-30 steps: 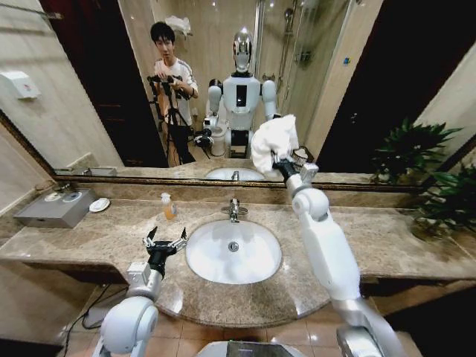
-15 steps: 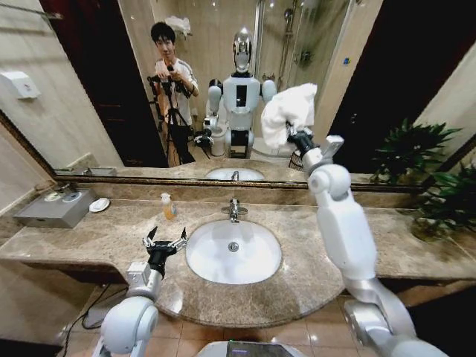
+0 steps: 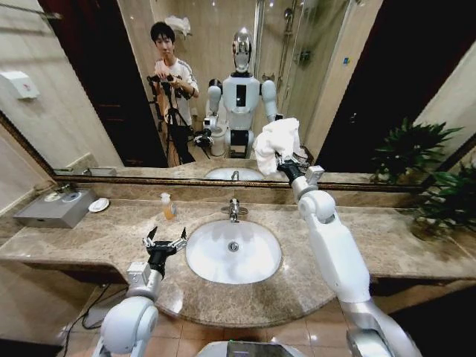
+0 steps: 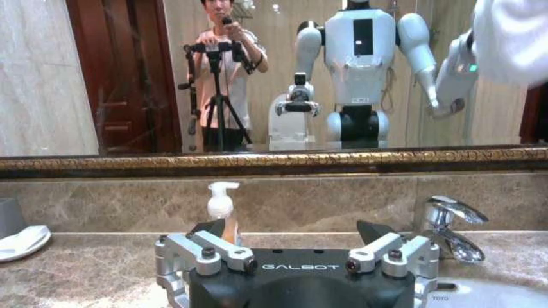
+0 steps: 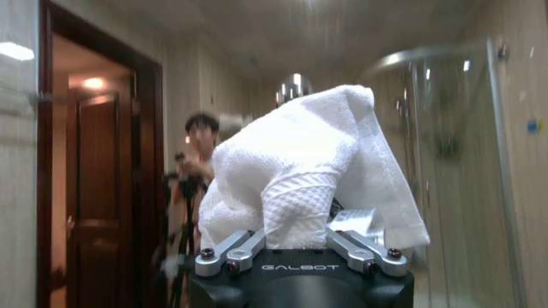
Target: Pick up the towel from the sink counter and wipe the mirror surface.
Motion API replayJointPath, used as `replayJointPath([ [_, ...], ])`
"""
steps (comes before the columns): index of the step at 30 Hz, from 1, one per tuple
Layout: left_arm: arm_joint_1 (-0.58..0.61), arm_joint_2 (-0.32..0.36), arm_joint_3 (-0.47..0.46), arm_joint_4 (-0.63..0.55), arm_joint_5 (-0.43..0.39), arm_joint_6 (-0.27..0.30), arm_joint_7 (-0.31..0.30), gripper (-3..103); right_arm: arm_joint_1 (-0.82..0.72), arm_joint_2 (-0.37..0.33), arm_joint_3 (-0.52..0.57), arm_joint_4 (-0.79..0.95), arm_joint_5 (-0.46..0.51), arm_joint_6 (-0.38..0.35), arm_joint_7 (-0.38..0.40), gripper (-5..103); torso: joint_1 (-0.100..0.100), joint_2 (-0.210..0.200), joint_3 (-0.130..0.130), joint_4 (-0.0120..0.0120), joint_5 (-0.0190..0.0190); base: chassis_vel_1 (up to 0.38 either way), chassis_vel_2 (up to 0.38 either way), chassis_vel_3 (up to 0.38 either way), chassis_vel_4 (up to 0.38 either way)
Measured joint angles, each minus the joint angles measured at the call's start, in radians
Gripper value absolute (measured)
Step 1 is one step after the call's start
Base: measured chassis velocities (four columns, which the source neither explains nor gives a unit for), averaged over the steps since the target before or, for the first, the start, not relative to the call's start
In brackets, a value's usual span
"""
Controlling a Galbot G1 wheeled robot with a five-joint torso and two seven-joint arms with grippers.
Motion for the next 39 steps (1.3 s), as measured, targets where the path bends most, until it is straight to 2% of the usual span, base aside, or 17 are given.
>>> replayJointPath([
  [4, 0.0, 0.0, 0.0, 0.0, 0.0, 0.0, 0.0, 100, 0.079, -0.021, -0.006, 0.029, 0.035, -0.022, 0.03, 10, 0.0, 0.0, 0.0, -0.0002, -0.0001, 0.0, 0.0, 0.0, 0.0],
  [9, 0.0, 0.0, 0.0, 0.0, 0.0, 0.0, 0.0, 100, 0.09, -0.024, -0.006, 0.048, 0.055, -0.037, 0.044, 10, 0.0, 0.0, 0.0, -0.0001, -0.0001, 0.0, 0.0, 0.0, 0.0],
  [17, 0.0, 0.0, 0.0, 0.0, 0.0, 0.0, 0.0, 100, -0.053, -0.003, -0.001, 0.031, 0.009, -0.012, 0.004, 10, 0.0, 0.0, 0.0, -0.0003, 0.0003, 0.0, 0.0, 0.0, 0.0],
  [21, 0.0, 0.0, 0.0, 0.0, 0.0, 0.0, 0.0, 100, -0.138, 0.002, 0.008, 0.089, -0.003, 0.004, 0.004, 10, 0.0, 0.0, 0.0, -0.0003, 0.0003, 0.0, 0.0, 0.0, 0.0],
  [24, 0.0, 0.0, 0.0, 0.0, 0.0, 0.0, 0.0, 100, -0.201, -0.004, 0.018, 0.174, -0.011, -0.012, 0.004, 10, 0.0, 0.0, 0.0, -0.0006, 0.0001, 0.0, 0.0, 0.0, 0.0],
  [39, 0.0, 0.0, 0.0, 0.0, 0.0, 0.0, 0.0, 100, -0.239, 0.015, 0.009, 0.203, -0.045, -0.014, 0.002, 10, 0.0, 0.0, 0.0, -0.0002, 0.0001, 0.01, 0.008, -0.009, -0.008],
])
